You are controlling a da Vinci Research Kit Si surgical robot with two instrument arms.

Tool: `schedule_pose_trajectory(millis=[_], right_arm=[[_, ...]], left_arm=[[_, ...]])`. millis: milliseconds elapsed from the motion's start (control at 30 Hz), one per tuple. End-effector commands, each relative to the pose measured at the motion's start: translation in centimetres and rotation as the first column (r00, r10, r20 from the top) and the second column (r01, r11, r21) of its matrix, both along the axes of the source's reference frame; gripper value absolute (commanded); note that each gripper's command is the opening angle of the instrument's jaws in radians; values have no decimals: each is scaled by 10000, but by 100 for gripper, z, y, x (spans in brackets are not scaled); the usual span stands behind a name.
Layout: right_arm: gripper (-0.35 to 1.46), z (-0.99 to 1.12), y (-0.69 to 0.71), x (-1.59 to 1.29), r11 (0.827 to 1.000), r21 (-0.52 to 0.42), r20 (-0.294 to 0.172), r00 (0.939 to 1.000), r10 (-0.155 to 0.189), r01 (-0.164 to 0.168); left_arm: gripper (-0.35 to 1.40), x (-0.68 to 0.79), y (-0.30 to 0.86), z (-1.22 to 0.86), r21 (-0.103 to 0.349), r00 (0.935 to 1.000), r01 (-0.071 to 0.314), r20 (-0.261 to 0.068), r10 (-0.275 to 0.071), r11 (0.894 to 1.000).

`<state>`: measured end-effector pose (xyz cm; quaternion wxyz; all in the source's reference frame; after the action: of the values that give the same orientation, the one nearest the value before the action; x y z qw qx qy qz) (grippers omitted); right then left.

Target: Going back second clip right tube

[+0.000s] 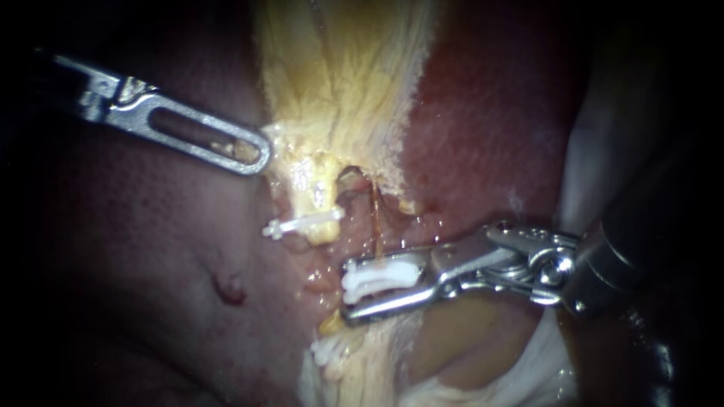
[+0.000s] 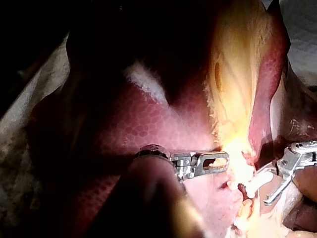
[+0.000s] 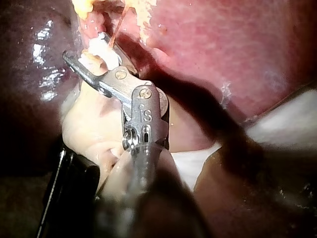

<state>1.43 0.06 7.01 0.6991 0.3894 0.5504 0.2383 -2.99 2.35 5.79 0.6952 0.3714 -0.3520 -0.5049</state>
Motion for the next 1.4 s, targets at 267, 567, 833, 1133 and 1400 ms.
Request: schedule_pose_trajectory(millis=[267, 567, 833, 1133, 1400], right_arm=[[50, 5, 3, -8, 9945, -1049, -58, 10000, 32, -37], [50, 3, 6, -32, 9732, -2296, -299, 9996, 14, -82], [50, -17, 26, -78, 9393, -3413, -360, 9991, 226, -335], [50, -34, 40, -112, 9243, -3810, -404, 9992, 57, -207], [50, -38, 39, -118, 9245, -3807, -411, 9992, 3, -160]], left_arm=[[-35, 0, 0, 1, 11, 10000, -5, 18, 5, 10000], [-35, 0, -1, 0, 9, 10000, -6, 17, 6, 10000], [-35, 0, -1, 1, 18, 10000, -27, 31, 27, 10000], [-35, -2, -3, 3, 19, 10000, -59, 13, 59, 10000], [-35, -17, -15, 16, 28, 9998, -216, 22, 216, 9998]])
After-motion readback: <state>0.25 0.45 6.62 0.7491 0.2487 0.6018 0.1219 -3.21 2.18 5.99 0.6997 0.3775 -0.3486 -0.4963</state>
